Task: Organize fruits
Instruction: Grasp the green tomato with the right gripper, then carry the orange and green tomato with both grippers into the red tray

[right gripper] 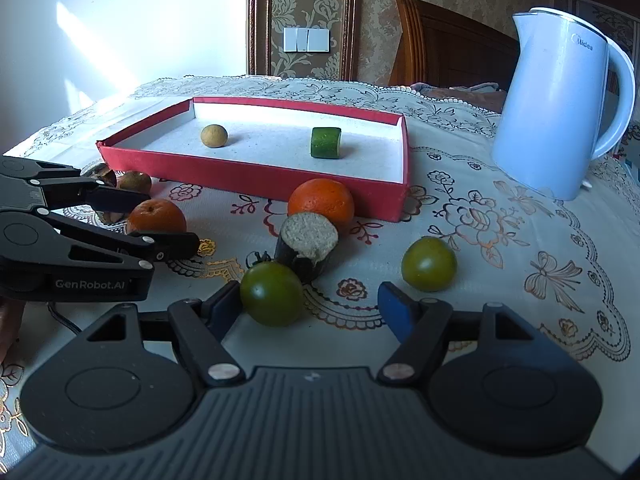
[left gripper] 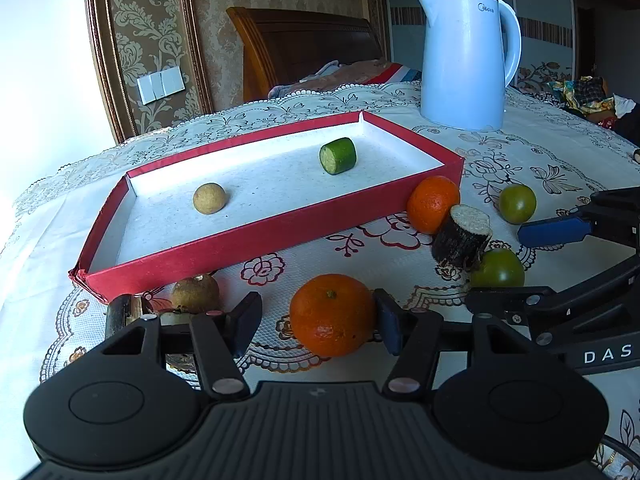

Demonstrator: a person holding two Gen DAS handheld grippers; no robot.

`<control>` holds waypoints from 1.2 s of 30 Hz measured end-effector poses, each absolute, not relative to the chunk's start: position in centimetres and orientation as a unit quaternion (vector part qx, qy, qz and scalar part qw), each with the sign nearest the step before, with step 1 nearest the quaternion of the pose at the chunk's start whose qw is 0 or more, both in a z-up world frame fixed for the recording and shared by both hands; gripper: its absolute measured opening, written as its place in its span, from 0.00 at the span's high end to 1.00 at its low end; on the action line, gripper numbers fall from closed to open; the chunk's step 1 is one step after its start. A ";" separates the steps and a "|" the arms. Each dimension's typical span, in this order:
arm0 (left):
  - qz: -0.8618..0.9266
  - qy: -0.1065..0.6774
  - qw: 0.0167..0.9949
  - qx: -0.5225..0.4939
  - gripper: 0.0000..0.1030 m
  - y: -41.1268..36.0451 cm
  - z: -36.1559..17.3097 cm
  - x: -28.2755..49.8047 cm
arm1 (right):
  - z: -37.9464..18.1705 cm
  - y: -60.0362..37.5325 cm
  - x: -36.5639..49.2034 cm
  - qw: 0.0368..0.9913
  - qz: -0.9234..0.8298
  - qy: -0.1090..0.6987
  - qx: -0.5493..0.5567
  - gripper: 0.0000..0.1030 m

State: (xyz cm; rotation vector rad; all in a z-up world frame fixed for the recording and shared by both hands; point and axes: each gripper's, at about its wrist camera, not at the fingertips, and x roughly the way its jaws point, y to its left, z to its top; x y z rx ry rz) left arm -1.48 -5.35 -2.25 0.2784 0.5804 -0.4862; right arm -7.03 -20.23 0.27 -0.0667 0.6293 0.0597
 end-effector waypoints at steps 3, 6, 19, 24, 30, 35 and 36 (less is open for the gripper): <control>-0.237 0.283 0.920 0.135 0.43 -5.4 -2.3 -1.5 | 0.3 -20.1 -7.0 0.950 0.030 0.308 -0.037 0.34; -0.237 0.283 0.920 0.135 0.43 -5.4 -2.3 -1.5 | 0.3 -20.0 -7.1 0.951 0.032 0.306 -0.040 0.37; -0.235 0.281 0.920 0.138 0.42 -5.4 -2.2 -1.6 | 0.3 -18.9 -7.2 0.949 0.053 0.303 -0.065 0.56; -0.235 0.281 0.920 0.138 0.42 -5.4 -2.2 -1.6 | 0.3 -18.5 -7.3 0.948 0.065 0.301 -0.075 0.67; -0.236 0.281 0.920 0.136 0.42 -5.5 -2.2 -1.5 | 0.3 -18.9 -7.3 0.948 0.072 0.302 -0.062 0.71; -0.241 0.279 0.920 0.136 0.46 -5.5 -2.1 -1.6 | 0.4 -19.3 -7.3 0.949 0.072 0.302 -0.050 0.71; -0.242 0.277 0.920 0.136 0.48 -5.5 -2.1 -1.7 | 0.4 -19.3 -7.3 0.949 0.071 0.302 -0.050 0.71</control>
